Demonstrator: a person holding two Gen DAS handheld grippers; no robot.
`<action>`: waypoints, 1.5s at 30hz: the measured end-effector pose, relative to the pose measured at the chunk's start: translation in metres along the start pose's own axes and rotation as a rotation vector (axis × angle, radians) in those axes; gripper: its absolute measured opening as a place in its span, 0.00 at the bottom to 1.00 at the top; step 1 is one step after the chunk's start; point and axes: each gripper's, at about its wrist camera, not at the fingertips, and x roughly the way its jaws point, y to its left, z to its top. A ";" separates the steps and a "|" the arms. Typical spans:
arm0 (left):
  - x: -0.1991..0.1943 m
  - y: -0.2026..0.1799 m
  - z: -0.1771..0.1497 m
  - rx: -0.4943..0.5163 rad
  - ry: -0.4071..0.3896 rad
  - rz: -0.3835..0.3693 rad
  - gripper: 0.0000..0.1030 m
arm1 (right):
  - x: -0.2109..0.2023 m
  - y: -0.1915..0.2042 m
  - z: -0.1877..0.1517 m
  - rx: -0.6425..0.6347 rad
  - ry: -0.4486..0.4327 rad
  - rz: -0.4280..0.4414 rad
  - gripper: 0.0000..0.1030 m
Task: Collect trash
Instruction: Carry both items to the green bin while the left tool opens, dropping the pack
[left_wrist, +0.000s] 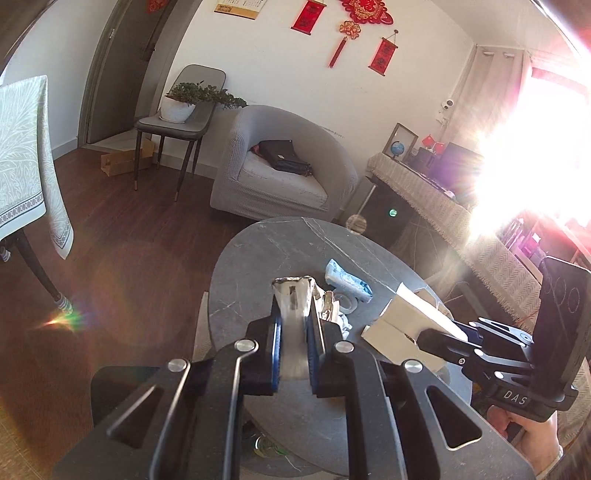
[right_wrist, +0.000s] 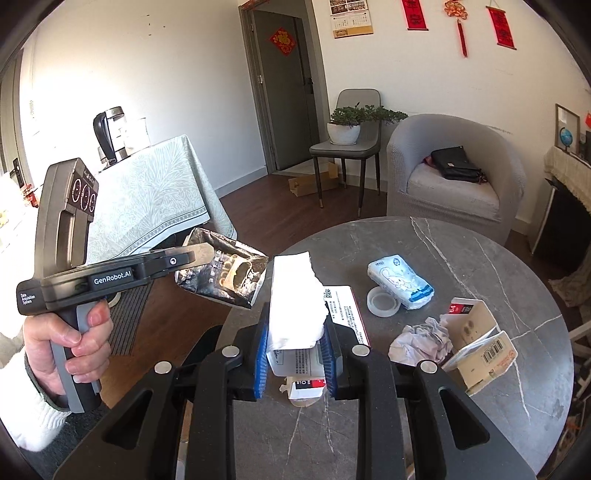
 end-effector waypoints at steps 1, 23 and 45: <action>0.000 0.005 -0.001 0.001 0.008 0.014 0.13 | 0.003 0.004 0.002 -0.004 0.002 0.007 0.24; 0.031 0.123 -0.070 -0.036 0.310 0.288 0.13 | 0.074 0.080 0.027 -0.028 0.080 0.105 0.24; 0.054 0.196 -0.133 -0.104 0.507 0.343 0.15 | 0.148 0.146 0.023 -0.063 0.218 0.171 0.24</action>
